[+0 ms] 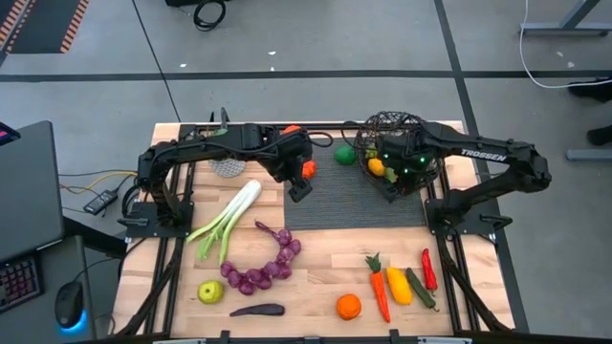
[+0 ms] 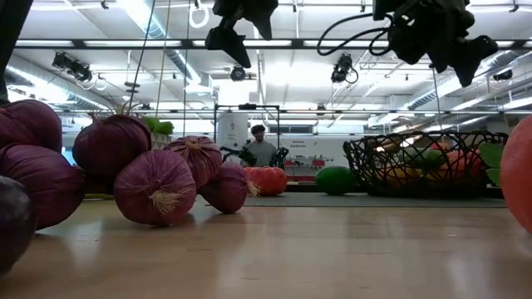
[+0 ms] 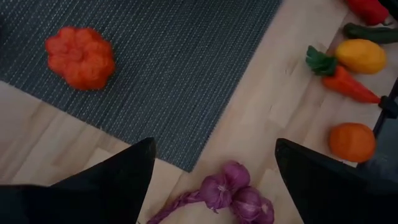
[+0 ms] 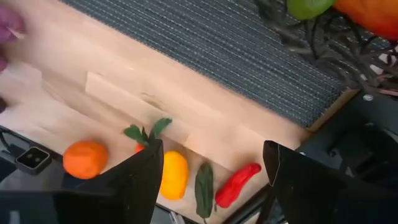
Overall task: Build produce basket
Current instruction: Put the orange carrot into the black basket
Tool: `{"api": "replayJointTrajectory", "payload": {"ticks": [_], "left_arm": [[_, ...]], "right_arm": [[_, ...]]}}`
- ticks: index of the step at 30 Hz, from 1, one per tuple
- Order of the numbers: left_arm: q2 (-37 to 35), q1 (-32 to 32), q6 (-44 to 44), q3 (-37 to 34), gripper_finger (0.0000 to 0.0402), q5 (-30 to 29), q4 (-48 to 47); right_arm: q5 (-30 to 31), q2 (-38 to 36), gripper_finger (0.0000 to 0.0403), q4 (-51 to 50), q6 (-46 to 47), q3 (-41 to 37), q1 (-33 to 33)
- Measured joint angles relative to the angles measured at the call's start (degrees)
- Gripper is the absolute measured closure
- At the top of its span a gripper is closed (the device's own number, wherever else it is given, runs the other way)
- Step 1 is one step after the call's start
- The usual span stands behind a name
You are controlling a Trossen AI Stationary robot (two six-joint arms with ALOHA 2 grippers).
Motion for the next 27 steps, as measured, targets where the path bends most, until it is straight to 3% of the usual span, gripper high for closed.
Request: {"api": "replayJointTrajectory", "payload": {"ticks": [7,17,27], "left_arm": [[0.0,0.0,2.9,0.0,0.0065,0.0,0.9],[0.0,0.0,2.9,0.0,0.0065,-0.1,11.2],[0.0,-0.3,-0.1,0.0,0.0065,-0.1,11.5]], "right_arm": [[1.8,0.0,0.0125,1.6,5.6,0.0,7.3],[5.6,0.0,0.0125,6.8,21.0,0.0,21.3],[6.2,0.0,0.011,11.1,33.2,-1.8,33.1]]}}
